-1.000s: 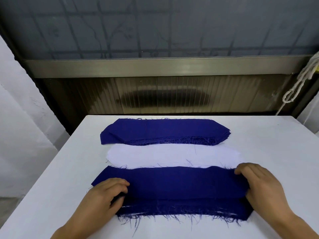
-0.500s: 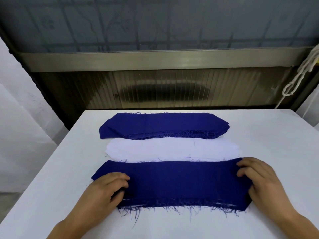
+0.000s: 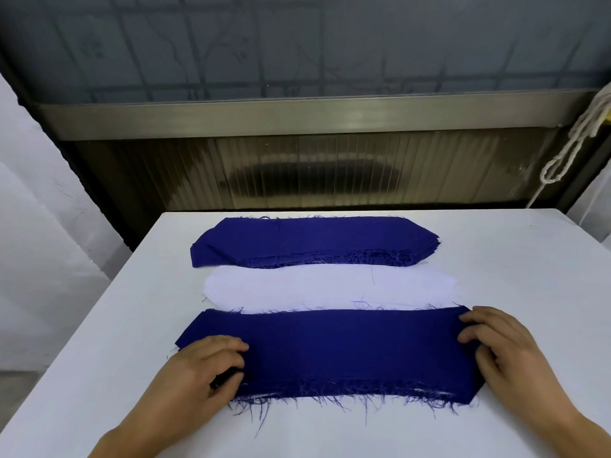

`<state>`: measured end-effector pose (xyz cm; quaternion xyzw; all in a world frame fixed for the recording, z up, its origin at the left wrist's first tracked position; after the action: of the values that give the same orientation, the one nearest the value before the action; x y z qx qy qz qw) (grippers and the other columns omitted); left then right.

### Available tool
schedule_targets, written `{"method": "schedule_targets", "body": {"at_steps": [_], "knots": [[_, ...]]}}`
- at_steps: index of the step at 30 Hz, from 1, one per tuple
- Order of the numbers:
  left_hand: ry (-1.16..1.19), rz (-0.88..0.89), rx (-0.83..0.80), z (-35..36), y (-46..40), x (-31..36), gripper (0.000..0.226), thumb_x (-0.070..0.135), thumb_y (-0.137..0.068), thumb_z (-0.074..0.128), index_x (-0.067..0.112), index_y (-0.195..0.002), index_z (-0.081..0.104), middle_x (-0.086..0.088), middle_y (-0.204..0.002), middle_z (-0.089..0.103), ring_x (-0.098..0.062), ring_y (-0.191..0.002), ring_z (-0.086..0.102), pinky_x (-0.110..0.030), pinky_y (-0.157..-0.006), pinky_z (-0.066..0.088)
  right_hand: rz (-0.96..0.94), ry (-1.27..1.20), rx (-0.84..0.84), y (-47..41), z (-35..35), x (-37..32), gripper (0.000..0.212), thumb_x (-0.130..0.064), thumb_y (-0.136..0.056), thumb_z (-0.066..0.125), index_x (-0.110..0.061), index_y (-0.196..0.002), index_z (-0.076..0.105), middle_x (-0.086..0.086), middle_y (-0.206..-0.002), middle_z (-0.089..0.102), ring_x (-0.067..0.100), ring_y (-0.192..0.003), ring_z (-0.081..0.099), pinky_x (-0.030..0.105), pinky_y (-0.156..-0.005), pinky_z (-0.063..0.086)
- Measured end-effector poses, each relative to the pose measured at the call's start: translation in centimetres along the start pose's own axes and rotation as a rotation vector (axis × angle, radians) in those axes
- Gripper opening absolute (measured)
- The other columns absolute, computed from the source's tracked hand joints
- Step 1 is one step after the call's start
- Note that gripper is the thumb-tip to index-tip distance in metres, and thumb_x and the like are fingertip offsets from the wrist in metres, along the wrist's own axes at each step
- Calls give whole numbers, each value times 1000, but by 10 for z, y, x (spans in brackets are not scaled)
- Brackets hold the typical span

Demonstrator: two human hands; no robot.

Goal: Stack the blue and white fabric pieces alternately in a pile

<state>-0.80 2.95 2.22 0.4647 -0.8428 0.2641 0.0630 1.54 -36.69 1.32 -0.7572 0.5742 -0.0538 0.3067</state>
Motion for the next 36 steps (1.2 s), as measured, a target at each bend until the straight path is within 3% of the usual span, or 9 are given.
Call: {"method": "schedule_targets", "body": {"at_steps": [3,5,9,11,15,20,25,30,36], "knots": [[-3,-10,-19,-2,-2,0,32,52,-90,53,27,-77,69,25,-99,63,6,-94,59,1,-68,39,36,-22,18,-2,-8,7,37,-18,-78,30,-13,-74,67,-2,-102,66,17,-107,50,14,-100,28],[-12,-22,10,-5,-7,0,27,46,-88,57,27,-70,64,24,-81,59,2,-75,56,-11,-60,45,84,-41,62,-8,-19,10,37,-16,-75,29,-12,-67,65,1,-96,67,16,-102,50,13,-95,31],[-60,-65,47,0,-33,2,37,45,-92,51,24,-62,55,18,-63,49,-2,-59,46,-21,-53,42,150,-67,139,-29,-28,0,22,-1,-79,49,-14,-72,66,1,-97,67,13,-97,50,32,-79,41],[-99,-68,55,10,-56,6,34,45,-92,48,25,-66,58,19,-66,52,0,-62,47,-18,-54,42,141,-135,63,-45,-10,-17,27,9,-78,62,-17,-81,67,-5,-103,65,8,-99,49,32,-76,45],[-81,-106,-11,42,-108,-5,18,37,-94,53,27,-100,67,20,-103,63,0,-95,55,-16,-80,43,56,-191,-184,-80,48,-49,20,-9,-90,58,-25,-101,64,-20,-113,54,-5,-106,44,15,-86,37],[-34,-156,-164,82,-126,-34,35,37,-95,54,24,-127,61,16,-134,53,-4,-124,45,-14,-102,32,80,-244,-403,-89,100,-47,17,-19,-91,58,-25,-106,62,-19,-112,55,4,-109,49,10,-87,35],[6,-171,-103,82,-120,-40,40,44,-86,64,25,-121,66,19,-130,55,0,-120,45,-2,-95,22,147,-324,-391,-84,106,-33,25,-18,-85,64,-30,-107,62,-29,-113,51,-8,-112,44,-2,-87,28],[-31,-110,-67,80,-120,-32,32,37,-87,66,22,-115,70,15,-124,62,-5,-114,52,-16,-95,35,81,-185,-322,-82,101,-37,15,-19,-92,59,-22,-103,69,-22,-106,58,-1,-102,49,0,-81,32],[-99,47,23,65,-119,-6,12,29,-88,61,22,-89,71,15,-96,67,-9,-88,59,-26,-74,52,48,-80,-237,-82,89,-44,17,-22,-98,50,-21,-94,67,-12,-95,64,10,-92,57,24,-76,48]]}}
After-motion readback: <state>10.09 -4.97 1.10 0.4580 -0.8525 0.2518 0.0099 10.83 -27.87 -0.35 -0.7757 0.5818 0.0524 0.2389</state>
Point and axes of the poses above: each hand's wrist, its own y-axis away from the middle knuckle, its own z-axis out of the palm, x = y × z, the point moved 10 cm from there along -y, towards the middle knuckle
